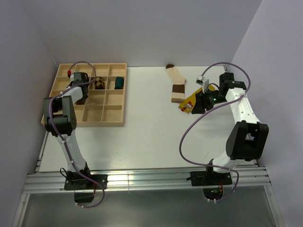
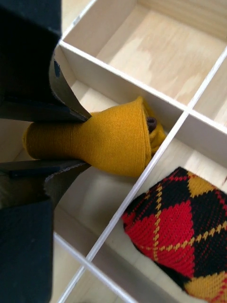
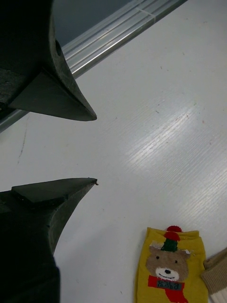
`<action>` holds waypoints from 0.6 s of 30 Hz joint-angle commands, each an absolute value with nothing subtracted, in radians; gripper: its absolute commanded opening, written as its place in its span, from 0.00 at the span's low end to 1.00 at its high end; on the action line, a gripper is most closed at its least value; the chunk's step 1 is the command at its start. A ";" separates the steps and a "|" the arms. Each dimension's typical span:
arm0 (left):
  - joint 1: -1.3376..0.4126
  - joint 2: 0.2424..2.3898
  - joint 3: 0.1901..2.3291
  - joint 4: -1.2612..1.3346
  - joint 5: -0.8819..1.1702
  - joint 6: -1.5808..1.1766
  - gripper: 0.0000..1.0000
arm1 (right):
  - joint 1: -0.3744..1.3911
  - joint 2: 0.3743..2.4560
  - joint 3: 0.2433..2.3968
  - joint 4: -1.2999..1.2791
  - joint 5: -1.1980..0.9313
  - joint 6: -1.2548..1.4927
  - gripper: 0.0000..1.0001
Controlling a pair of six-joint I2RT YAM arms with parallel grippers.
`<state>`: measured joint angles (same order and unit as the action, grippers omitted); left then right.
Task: Roll the socks
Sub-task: Place the sock in the storage box.
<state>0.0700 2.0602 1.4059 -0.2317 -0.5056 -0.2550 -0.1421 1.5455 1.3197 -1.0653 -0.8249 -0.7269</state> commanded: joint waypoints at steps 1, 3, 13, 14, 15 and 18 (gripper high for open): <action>0.060 2.089 1.428 -0.285 -0.270 -0.337 0.00 | -0.149 1.545 1.305 -1.058 -0.838 -0.733 0.59; 0.069 2.080 1.414 -0.282 -0.204 -0.367 0.00 | -0.149 1.545 1.305 -1.058 -0.839 -0.736 0.59; 0.121 2.028 1.328 -0.233 -0.012 -0.474 0.05 | -0.149 1.542 1.302 -1.057 -0.838 -0.738 0.59; 0.124 2.023 1.327 -0.233 -0.014 -0.477 0.06 | -0.147 1.543 1.304 -1.057 -0.838 -0.739 0.58; 0.126 2.026 1.328 -0.244 -0.021 -0.480 0.08 | -0.147 1.542 1.304 -1.058 -0.838 -0.739 0.58; 0.126 2.037 1.350 -0.278 -0.060 -0.502 0.19 | -0.147 1.545 1.305 -1.061 -0.838 -0.739 0.58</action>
